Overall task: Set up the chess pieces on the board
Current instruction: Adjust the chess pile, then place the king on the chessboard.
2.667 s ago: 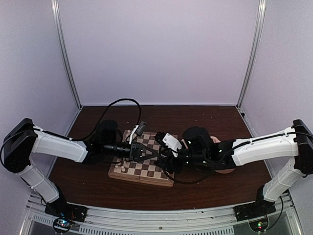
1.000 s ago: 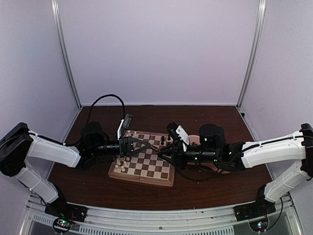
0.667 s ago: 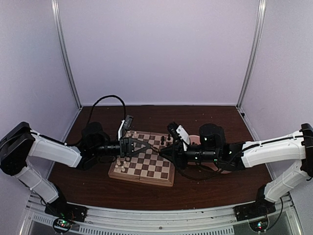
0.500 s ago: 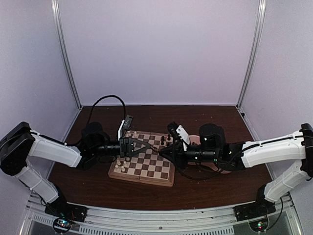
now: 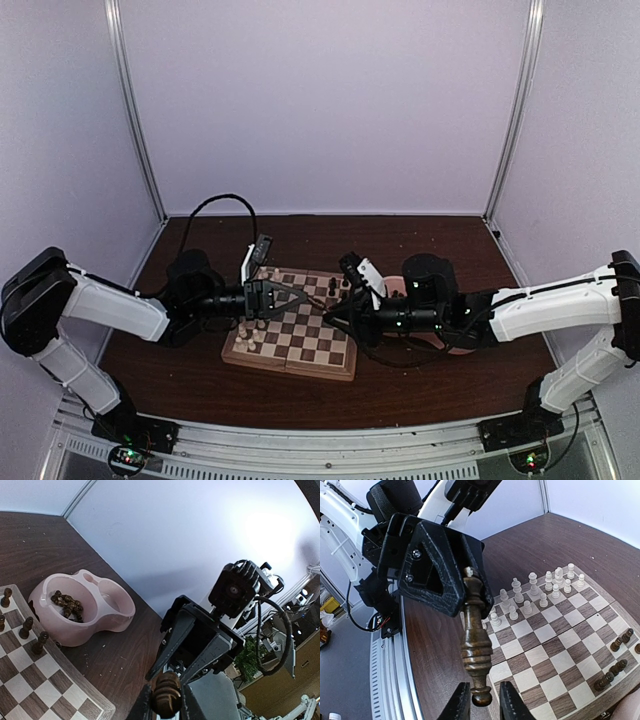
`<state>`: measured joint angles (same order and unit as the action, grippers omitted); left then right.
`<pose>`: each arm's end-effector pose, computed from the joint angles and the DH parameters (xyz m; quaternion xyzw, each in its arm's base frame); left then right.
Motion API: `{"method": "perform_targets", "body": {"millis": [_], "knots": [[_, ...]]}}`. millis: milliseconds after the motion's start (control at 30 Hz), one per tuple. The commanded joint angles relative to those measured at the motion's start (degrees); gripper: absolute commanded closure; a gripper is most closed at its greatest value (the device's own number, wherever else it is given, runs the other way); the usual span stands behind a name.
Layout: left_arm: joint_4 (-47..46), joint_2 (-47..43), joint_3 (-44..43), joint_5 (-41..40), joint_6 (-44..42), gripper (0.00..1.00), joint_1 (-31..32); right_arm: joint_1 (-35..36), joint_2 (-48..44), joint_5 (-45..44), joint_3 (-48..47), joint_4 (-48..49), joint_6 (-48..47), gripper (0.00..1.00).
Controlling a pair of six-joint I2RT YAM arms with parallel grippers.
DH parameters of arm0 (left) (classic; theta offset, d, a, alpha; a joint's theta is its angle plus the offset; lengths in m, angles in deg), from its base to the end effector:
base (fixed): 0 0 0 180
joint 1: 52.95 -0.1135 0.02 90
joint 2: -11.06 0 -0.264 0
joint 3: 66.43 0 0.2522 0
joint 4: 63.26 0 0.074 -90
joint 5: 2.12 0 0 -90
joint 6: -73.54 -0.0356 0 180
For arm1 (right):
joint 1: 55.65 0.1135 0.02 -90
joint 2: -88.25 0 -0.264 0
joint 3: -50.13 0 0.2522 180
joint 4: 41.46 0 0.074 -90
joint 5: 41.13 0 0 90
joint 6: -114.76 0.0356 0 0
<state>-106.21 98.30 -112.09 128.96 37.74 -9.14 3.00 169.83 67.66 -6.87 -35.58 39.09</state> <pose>0.1979 -0.2223 0.2122 0.1908 0.6742 -0.6665 0.2545 0.1529 0.2730 0.2352 -0.3905 0.7066 0.4486 0.3834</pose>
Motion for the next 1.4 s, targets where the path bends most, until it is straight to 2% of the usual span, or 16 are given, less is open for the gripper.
{"method": "perform_targets", "body": {"millis": [0,167,300,500,633,767,933,1100,1367], "knots": [[-4.8,0.9,-0.3,1.3,1.1,0.90,-0.5,-0.4,-0.2,1.3,-0.7,2.0,0.7,0.80],[-3.7,0.5,-0.4,1.2,0.6,0.89,-0.5,-0.5,-0.4,1.2,-0.5,2.0,0.6,0.87],[0.3,-1.5,-0.4,0.0,-2.0,0.90,-0.8,-0.6,-0.2,-0.6,-0.9,0.9,0.5,0.88],[13.1,-6.6,-0.4,-5.9,-9.5,0.90,-1.0,-1.9,-1.4,-4.7,0.4,0.8,1.8,0.94],[19.5,-8.2,-1.2,-8.6,-13.5,0.90,-0.9,-3.1,-2.9,-9.9,1.4,-0.1,2.6,0.93],[30.0,-8.2,-4.4,-13.4,-20.8,0.90,0.4,-4.5,-4.3,-14.4,2.4,-1.2,3.9,0.94],[44.0,-5.6,-11.4,-20.6,-31.1,0.91,5.2,-5.8,-5.8,-17.5,4.7,0.0,5.5,0.93],[53.2,-2.0,-17.8,-30.3,-38.9,0.91,11.6,-6.5,-5.1,-19.5,5.2,0.3,6.7,0.93],[68.7,11.0,-32.4,-33.5,-44.2,0.90,13.0,-7.7,-4.6,-20.2,6.5,1.6,8.6,0.93]]}}
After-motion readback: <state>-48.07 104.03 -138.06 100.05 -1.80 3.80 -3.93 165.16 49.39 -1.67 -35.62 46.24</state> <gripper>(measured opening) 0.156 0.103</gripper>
